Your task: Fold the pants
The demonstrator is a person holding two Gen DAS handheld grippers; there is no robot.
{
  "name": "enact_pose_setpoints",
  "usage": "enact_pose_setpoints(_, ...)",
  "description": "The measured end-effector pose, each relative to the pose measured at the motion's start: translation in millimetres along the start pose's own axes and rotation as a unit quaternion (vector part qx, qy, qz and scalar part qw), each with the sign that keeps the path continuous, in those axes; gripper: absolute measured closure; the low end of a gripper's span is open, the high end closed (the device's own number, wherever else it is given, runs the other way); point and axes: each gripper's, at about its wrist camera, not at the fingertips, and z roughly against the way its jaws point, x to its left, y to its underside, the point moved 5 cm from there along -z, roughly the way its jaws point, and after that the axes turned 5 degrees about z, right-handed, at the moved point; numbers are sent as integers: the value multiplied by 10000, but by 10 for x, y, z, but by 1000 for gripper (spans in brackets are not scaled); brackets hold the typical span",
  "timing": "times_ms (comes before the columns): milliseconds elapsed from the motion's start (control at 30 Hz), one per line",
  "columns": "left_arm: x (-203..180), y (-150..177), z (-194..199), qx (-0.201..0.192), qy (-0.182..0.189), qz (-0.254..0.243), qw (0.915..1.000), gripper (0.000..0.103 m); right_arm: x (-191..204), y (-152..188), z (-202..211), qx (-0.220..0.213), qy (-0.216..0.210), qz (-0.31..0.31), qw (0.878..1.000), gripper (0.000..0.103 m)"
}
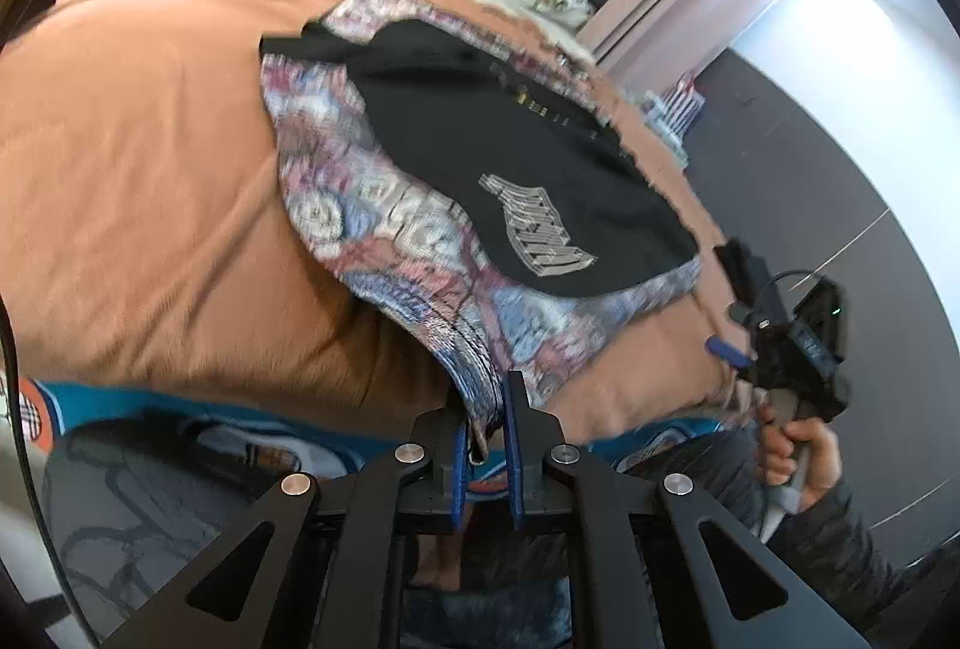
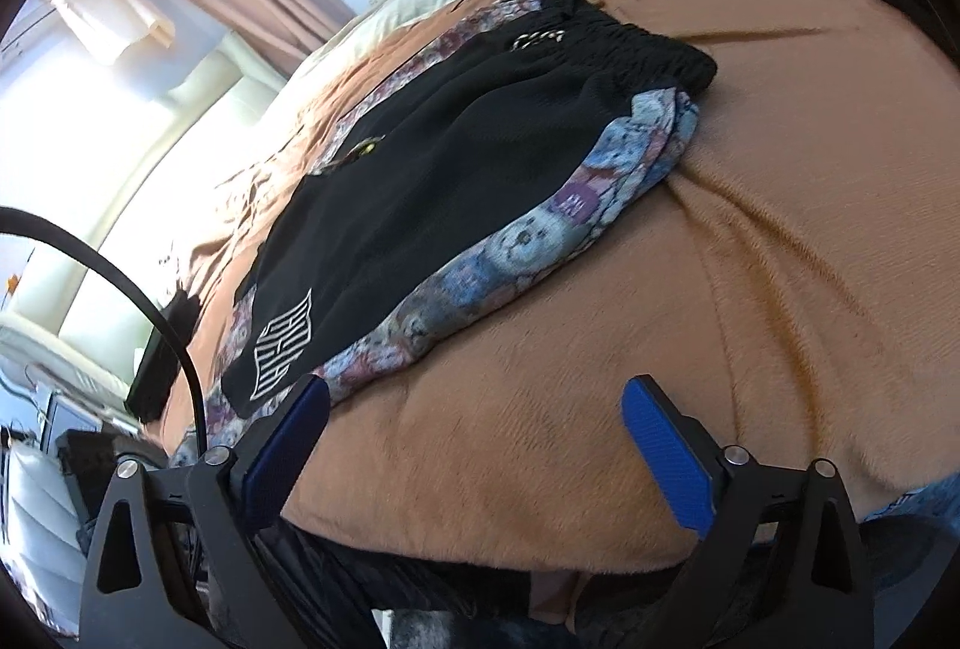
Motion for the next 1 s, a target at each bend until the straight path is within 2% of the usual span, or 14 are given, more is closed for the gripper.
enact_pose_setpoints(267,-214,-291,164,-390,90,-63,9992,96,-101,-133,-24,-112,299,-91,9995,12)
enact_pose_setpoints(567,-300,-433,68,-381,-219,-108,9990,97,-299,-275,-50,-231,541,-479,9971,26)
enact_pose_setpoints(800,-278,-517,70,-465,-217,77,9987,97,-311,-398,-164,-237,490,-541,9971,31)
enact_pose_setpoints(867,-277,-565,118,-572,-230,129,9980,97,-346,-432,-213,-189,482,-582,9970,44)
enact_pose_setpoints(900,-277,-597,156,-646,-232,166,9975,98,-367,-450,-233,-171,483,-607,9968,47)
enact_pose_setpoints(967,-278,-637,204,-729,-239,218,9968,98,-417,-517,-266,-165,467,-637,9967,64)
enact_pose_setpoints(1000,-274,-669,234,-775,-223,263,9964,98,-434,-537,-270,-154,462,-649,9967,69)
